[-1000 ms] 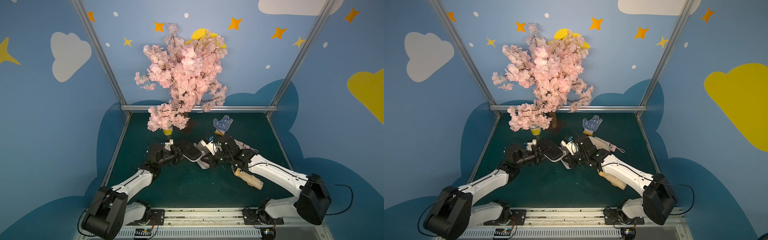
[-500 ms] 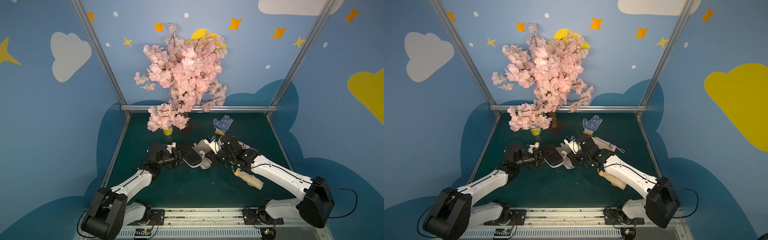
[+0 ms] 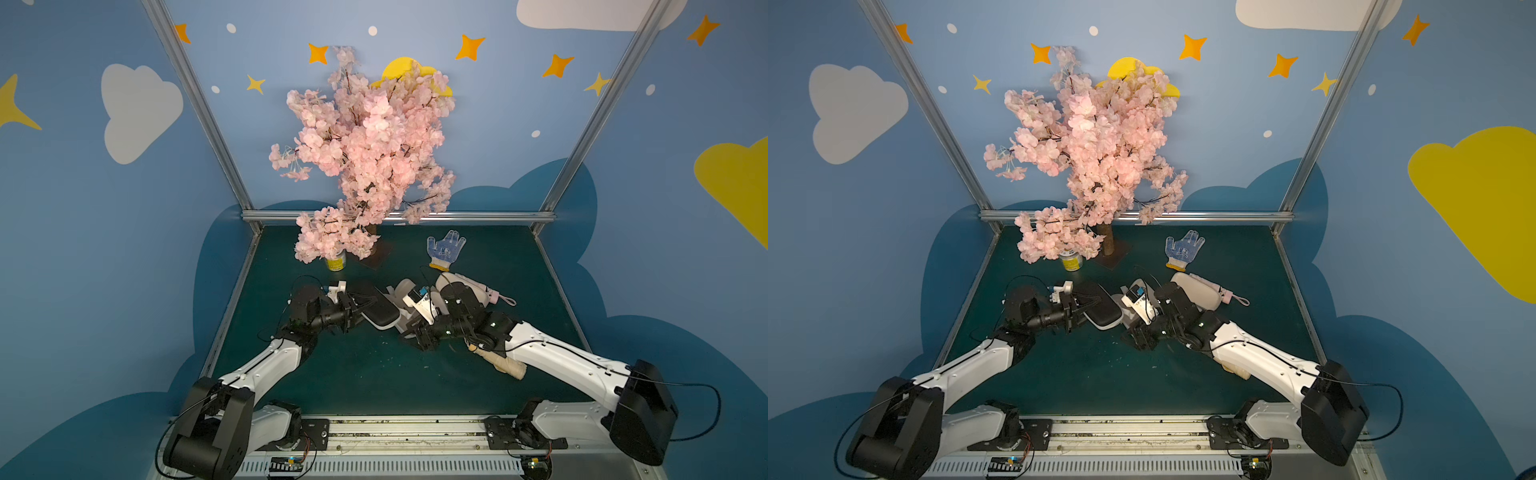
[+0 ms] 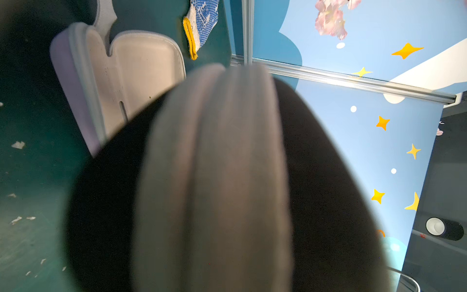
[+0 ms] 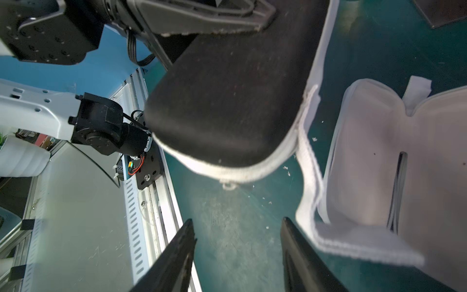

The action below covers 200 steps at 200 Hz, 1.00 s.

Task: Put umbrellas into zippered umbrella sleeves
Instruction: Zip the zipper on the umbrella sleeve.

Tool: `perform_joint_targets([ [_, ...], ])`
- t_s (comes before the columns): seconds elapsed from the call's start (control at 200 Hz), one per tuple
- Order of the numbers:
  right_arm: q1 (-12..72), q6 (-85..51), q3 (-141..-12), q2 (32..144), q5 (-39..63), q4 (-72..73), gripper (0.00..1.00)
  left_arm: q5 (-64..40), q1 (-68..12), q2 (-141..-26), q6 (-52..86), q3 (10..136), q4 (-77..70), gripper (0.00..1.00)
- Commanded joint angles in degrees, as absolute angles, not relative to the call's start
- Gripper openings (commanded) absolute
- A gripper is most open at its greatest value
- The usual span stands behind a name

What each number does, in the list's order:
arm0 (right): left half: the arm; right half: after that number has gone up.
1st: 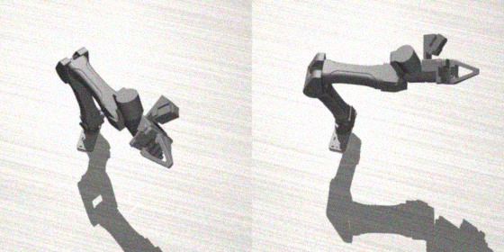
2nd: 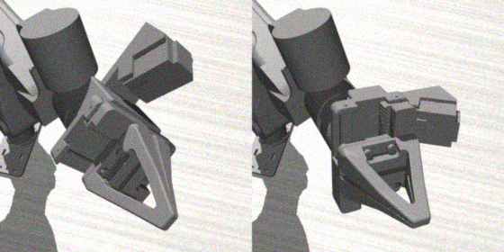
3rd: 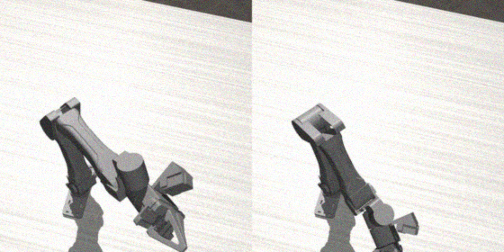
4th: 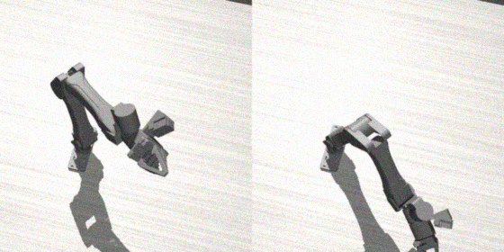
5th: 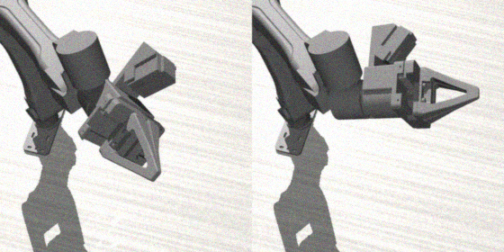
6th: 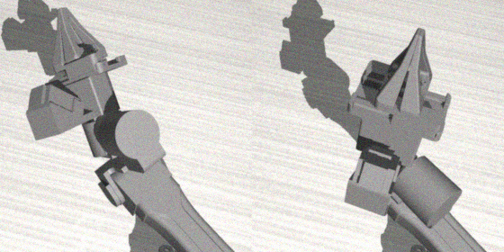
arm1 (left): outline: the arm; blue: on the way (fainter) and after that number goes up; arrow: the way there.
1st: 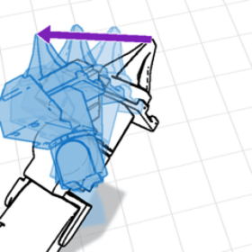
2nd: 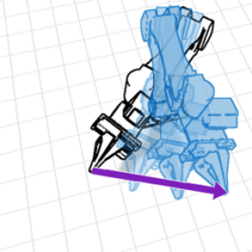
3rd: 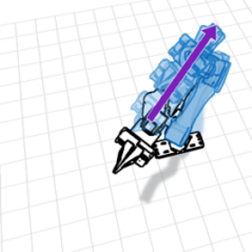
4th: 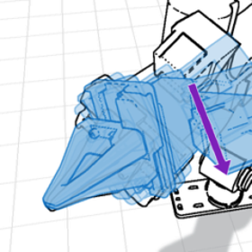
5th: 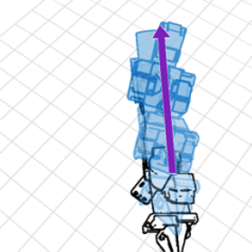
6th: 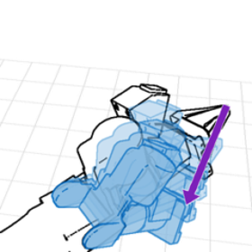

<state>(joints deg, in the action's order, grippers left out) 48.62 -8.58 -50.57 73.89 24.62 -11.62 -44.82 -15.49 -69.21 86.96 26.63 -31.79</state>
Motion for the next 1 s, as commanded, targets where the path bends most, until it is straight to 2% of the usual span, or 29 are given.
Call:
perform_joint_targets([
  [0.0,48.77,-8.95,-53.56,75.84,23.66,-9.27,0.54,-45.92,-16.41,-67.45,86.33,28.06,-35.25,0.13],
  [0.115,48.78,-7.72,-55.57,77.22,24.42,-9.96,0.52,-45.81,-17.35,-67.18,85.98,27.62,-35.14,0.12],
  [0.365,48.78,-6.94,-56.86,77.39,24.17,-10.94,0.36,-45.59,-18.33,-67.89,85.28,27.02,-35.6,0.11],
  [0.546,48.78,-7.29,-57.47,77.43,23.92,-11.36,0.33,-45.36,-19.19,-68.29,83.82,27.07,-34.42,0.1],
  [0.666,48.78,-7.18,-57.9,77.18,23.69,-11.95,0.28,-45.35,-19.33,-68.42,83.57,26.91,-34.28,0.1],
  [0.856,48.6,-7.88,-57.76,76.9,22.84,-12.35,0.13,-45.26,-19.23,-68.64,83.59,26.57,-34.38,0.1],
  [0.996,48.04,-10.38,-57.68,75.82,16.99,-14.85,0.04,-46.05,-19.0,-68.13,83.57,26.72,-33.34,0.09],
])
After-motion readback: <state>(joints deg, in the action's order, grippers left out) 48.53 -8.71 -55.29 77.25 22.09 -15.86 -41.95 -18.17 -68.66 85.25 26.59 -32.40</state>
